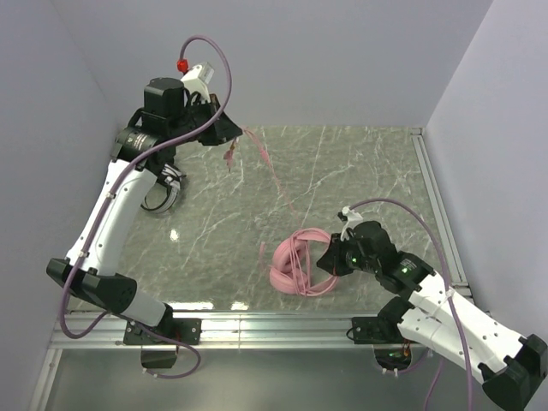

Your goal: Wrap the headphones

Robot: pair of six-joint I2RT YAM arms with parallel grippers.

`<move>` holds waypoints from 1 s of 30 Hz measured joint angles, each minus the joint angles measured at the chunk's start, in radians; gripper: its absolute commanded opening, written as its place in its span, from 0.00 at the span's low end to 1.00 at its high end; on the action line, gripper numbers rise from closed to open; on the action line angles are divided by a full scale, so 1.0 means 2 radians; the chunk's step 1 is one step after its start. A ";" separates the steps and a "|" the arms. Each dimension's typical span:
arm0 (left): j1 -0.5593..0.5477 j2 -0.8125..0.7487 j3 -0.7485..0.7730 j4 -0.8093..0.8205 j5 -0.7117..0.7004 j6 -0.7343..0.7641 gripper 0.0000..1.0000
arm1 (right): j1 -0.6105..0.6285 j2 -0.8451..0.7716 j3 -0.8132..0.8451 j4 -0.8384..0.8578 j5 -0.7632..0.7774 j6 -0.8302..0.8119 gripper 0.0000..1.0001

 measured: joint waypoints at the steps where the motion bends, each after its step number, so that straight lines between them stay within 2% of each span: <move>1: 0.000 -0.002 0.000 -0.005 -0.001 0.001 0.00 | 0.000 0.001 0.001 -0.002 0.011 0.004 0.00; 9: 0.000 -0.035 0.006 -0.045 0.000 0.011 0.00 | -0.005 0.023 0.021 -0.013 0.075 0.019 0.00; 18: -0.001 -0.079 0.002 -0.071 0.019 0.012 0.00 | -0.067 0.092 0.048 0.019 0.081 0.020 0.00; 30: 0.000 -0.166 -0.115 -0.045 0.066 0.007 0.00 | -0.122 0.178 0.093 0.068 0.070 0.045 0.00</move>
